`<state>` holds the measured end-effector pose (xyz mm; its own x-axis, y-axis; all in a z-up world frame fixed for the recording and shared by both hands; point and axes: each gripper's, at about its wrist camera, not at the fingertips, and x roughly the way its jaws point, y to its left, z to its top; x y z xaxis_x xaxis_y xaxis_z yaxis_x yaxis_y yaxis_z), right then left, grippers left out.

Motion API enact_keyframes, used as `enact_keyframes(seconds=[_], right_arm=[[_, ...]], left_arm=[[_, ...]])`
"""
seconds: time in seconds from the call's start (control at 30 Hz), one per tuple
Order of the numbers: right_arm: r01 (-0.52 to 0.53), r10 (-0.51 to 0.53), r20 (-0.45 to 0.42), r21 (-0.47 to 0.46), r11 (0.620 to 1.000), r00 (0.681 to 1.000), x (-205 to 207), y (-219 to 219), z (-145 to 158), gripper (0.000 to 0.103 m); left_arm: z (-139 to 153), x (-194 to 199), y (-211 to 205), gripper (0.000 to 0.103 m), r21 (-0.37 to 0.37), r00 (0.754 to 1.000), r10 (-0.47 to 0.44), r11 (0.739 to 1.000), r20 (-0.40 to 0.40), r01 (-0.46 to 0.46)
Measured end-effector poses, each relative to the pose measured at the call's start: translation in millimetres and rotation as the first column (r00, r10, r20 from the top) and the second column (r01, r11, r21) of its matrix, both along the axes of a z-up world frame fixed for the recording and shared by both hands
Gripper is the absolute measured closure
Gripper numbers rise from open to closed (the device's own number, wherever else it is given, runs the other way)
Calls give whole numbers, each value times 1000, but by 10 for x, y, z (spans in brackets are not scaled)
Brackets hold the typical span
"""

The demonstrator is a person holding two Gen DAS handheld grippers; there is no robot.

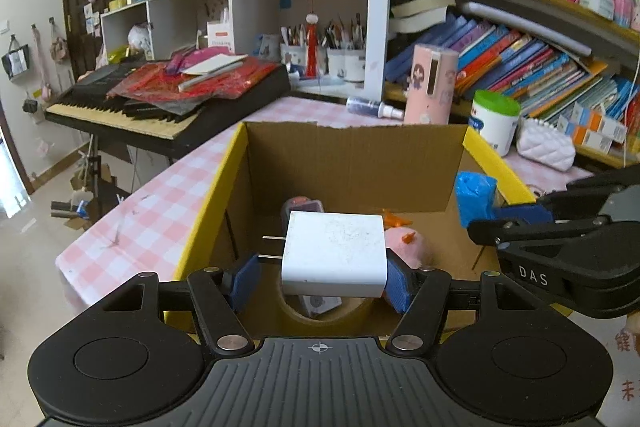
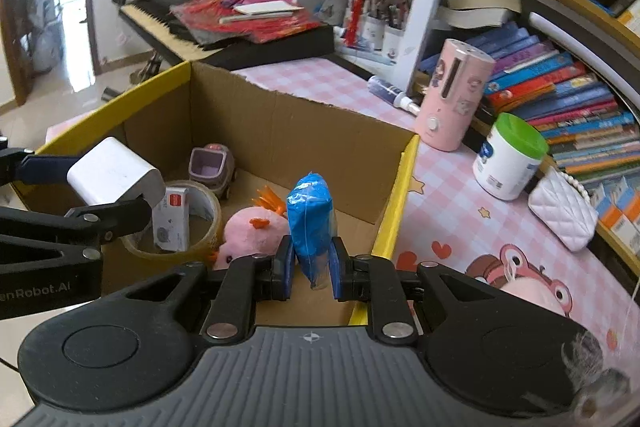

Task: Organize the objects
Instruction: 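Lower the charger and blue bag in both tools into the yellow box, then open both tools to release the charger and bag, then withdraw upward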

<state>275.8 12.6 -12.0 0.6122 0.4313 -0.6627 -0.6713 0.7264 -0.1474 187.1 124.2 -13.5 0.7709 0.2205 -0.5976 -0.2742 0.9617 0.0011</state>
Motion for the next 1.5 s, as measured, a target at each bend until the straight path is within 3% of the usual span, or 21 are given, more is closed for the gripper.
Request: enact_keyframes(seconds=[0.33, 0.57, 0.83, 0.9, 1.03, 1.17, 1.5], right_arm=[[-107, 106, -17, -84, 991, 994, 147, 177, -114, 86], [-125, 128, 15, -132, 983, 992, 167, 234, -148, 86], [-126, 132, 30, -158, 979, 991, 162, 259, -169, 85], [-122, 128, 27, -156, 980, 991, 163, 259, -164, 84], [-104, 110, 36, -141, 985, 993, 112, 241, -127, 69], [-73, 80, 76, -101, 992, 994, 21, 191, -26, 62], [35, -47, 181, 69, 997, 982, -391, -15, 296, 45]], left_arm=[[-72, 126, -16, 39, 28, 999, 4, 1000, -37, -3], [-102, 166, -54, 38, 57, 999, -12, 998, -48, 15], [-69, 150, -64, 36, 60, 1000, -16, 998, -13, 17], [-47, 115, -71, 31, 60, 1000, -14, 998, 0, 14], [22, 31, -69, 28, 63, 999, -10, 998, 36, 8], [111, -88, -34, 19, 55, 997, 13, 998, 80, -17], [278, -483, 106, 11, 10, 980, 119, 992, 161, -122]])
